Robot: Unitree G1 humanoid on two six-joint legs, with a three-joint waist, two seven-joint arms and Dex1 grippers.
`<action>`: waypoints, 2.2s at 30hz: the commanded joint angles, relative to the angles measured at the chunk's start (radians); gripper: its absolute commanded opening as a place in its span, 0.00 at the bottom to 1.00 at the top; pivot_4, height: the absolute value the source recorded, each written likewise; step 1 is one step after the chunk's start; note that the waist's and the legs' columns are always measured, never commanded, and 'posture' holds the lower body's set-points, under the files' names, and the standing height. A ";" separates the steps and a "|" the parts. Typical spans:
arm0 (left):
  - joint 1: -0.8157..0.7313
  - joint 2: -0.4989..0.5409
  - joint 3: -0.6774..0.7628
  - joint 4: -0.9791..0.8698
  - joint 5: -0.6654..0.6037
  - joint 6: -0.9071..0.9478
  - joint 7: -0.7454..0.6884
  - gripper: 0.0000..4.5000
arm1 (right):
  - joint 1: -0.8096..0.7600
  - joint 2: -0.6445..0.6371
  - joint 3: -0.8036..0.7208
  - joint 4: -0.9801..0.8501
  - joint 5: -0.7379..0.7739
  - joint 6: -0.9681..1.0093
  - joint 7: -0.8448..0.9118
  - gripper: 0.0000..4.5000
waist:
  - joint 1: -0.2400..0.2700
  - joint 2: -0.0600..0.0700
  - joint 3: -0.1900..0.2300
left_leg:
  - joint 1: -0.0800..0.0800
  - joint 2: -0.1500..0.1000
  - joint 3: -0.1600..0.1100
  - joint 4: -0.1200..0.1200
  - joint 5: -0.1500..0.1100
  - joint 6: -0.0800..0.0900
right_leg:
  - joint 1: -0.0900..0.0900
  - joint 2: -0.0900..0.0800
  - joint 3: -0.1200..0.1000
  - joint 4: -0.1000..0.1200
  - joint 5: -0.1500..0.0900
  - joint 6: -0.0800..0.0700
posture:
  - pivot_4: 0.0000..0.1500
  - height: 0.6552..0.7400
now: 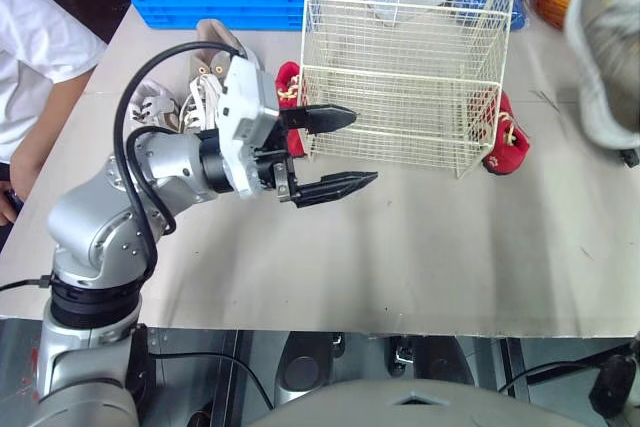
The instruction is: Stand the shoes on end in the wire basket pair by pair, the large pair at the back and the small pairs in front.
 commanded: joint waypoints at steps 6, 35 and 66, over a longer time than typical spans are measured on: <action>-0.066 0.047 0.031 0.072 0.041 -0.050 -0.113 1.00 | -0.175 -0.072 0.181 -0.354 0.107 -0.014 0.000 0.01 | -0.006 0.000 0.000 | 0.001 0.001 0.002 0.000 0.001 -0.001 | -0.002 0.001 0.003 0.004 0.000 0.000 | 1.00 0.36; -0.092 0.212 0.207 0.100 -0.165 0.085 -0.228 1.00 | -0.447 -0.477 0.592 -0.181 0.012 -0.290 0.948 0.01 | 0.000 -0.002 0.001 | -0.001 0.001 -0.005 0.004 0.000 0.000 | 0.003 0.002 -0.001 0.000 0.001 0.001 | 1.00 0.36; -0.180 0.133 -0.021 0.197 0.117 -0.023 -0.404 0.10 | -0.548 -0.392 0.664 -0.105 -0.077 -0.265 0.937 0.71 | 0.001 -0.003 0.002 | -0.002 0.001 -0.005 0.005 0.000 0.000 | 0.002 0.002 -0.002 0.000 0.001 0.001 | 1.00 0.36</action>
